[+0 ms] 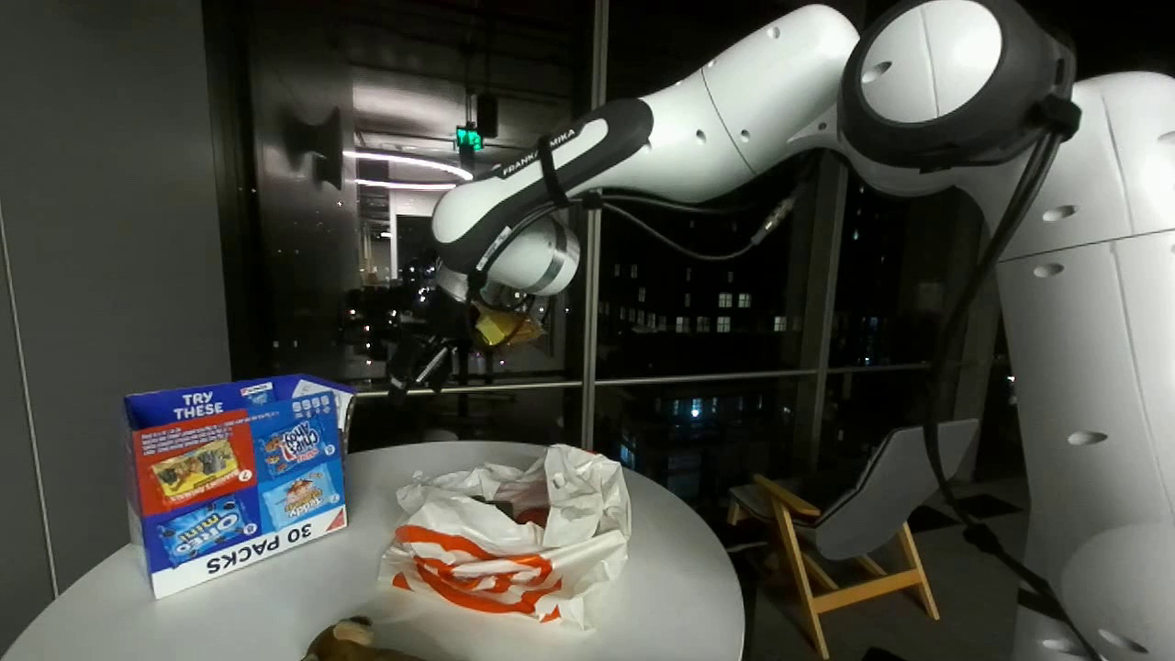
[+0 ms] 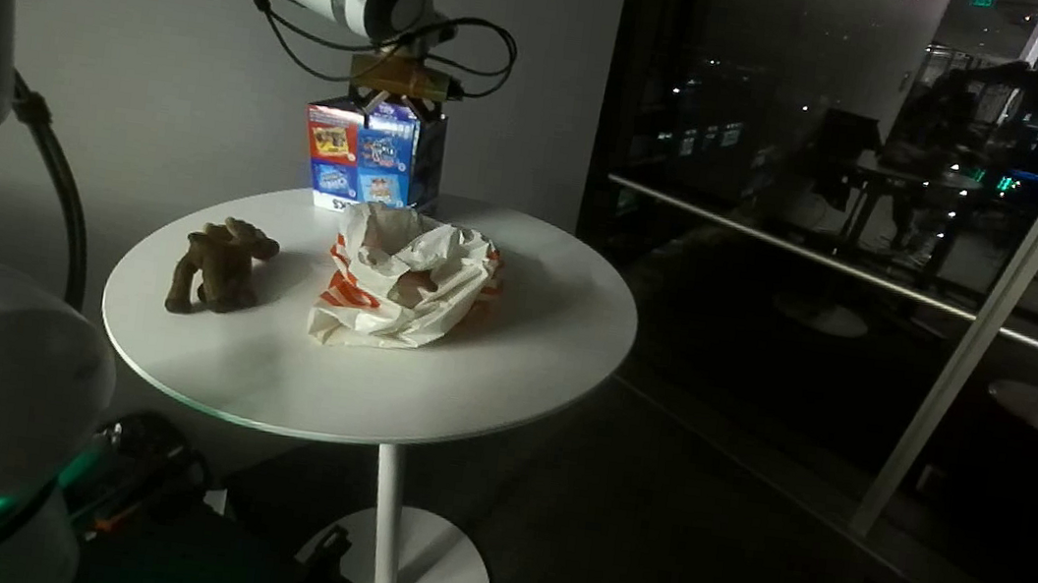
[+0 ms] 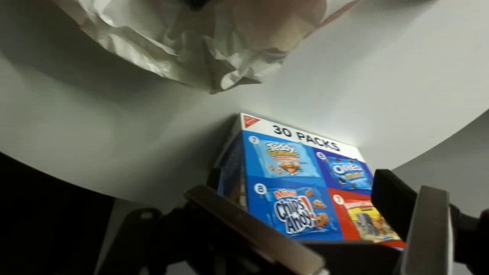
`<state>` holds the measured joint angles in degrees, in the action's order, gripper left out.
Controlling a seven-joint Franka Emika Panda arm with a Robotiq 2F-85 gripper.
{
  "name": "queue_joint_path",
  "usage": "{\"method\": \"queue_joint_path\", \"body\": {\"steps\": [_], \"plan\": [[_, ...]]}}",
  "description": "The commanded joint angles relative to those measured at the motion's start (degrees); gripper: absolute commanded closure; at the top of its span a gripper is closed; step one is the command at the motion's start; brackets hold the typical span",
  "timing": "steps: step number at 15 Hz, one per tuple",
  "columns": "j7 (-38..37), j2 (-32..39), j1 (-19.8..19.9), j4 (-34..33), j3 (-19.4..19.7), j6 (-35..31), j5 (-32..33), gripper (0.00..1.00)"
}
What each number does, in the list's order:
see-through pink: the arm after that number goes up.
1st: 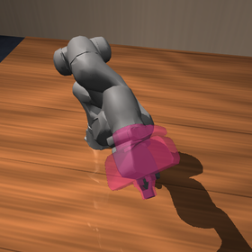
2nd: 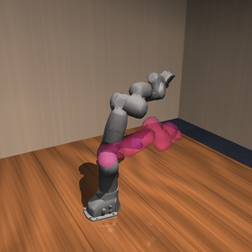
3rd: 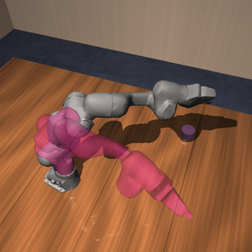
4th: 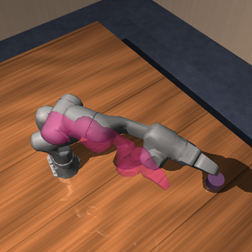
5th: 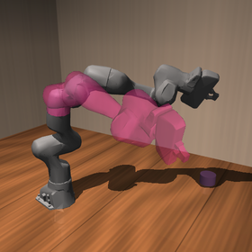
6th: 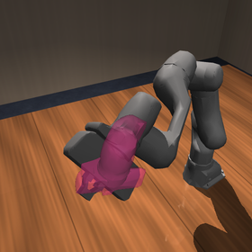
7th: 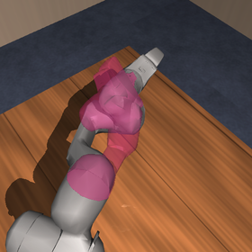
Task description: Remove the moose and radish from the plastic bag.
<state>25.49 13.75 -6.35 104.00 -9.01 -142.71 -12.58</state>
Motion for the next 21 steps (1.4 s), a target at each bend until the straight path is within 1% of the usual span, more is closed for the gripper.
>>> {"method": "queue_joint_path", "body": {"steps": [1,5,8,10,12,14,15,16,21], "plan": [[-13.3,-1.8,-1.1,4.3,2.7,-4.6,8.2,0.00],[-23.7,-3.4,-2.1,7.0,3.7,1.1,15.4,0.00],[-28.0,-4.7,-2.5,7.9,3.6,4.4,19.3,0.00],[-31.5,-4.6,-2.6,7.7,4.3,6.4,23.5,0.00],[-34.3,-4.2,-2.4,7.3,4.6,9.3,25.6,0.00],[-34.4,-3.7,-1.7,7.2,4.6,11.6,24.0,0.00],[-32.9,-3.5,-1.5,7.1,4.0,12.8,21.7,0.00],[-32.7,-2.8,-1.6,6.8,4.3,11.2,23.2,0.00],[-32.7,-2.4,-1.6,6.9,4.3,11.5,23.1,0.00]]}}
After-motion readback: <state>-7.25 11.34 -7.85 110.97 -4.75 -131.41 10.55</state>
